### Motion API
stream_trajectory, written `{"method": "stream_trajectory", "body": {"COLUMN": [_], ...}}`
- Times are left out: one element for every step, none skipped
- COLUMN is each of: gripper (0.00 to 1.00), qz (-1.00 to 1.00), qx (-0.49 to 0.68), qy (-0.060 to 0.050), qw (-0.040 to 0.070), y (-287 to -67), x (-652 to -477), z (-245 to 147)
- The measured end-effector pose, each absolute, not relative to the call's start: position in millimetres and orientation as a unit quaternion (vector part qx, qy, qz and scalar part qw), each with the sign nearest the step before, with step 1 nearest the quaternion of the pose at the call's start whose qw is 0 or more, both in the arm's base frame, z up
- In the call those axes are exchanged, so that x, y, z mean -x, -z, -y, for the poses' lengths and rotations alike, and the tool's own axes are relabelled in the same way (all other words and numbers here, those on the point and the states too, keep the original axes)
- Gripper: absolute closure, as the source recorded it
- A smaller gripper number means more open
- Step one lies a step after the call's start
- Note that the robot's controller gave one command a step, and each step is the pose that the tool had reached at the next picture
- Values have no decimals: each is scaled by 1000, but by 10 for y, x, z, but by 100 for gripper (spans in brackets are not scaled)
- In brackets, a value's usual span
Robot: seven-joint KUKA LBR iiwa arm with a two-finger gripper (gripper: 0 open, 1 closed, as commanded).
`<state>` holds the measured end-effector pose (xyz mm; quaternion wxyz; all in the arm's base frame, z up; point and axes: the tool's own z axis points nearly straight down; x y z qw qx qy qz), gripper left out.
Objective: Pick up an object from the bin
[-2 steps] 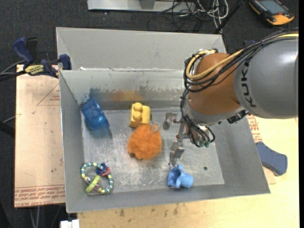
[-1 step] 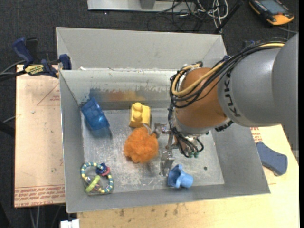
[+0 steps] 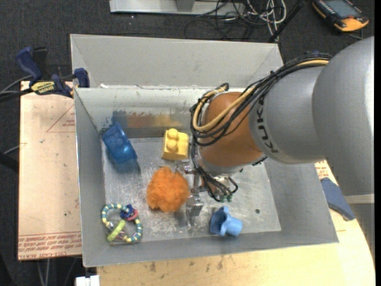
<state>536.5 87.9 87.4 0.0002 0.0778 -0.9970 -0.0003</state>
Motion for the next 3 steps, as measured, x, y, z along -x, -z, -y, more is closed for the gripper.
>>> {"method": "stream_trajectory", "body": {"gripper": [0, 100, 100], "qz": [992, 955, 955], "qx": [-123, -298, -298], "qy": [1, 0, 0], "qw": [-1, 1, 1], "y": [-773, -717, -717], "x": [-5402, -5369, -5369], "z": [-1024, -1137, -1137]}}
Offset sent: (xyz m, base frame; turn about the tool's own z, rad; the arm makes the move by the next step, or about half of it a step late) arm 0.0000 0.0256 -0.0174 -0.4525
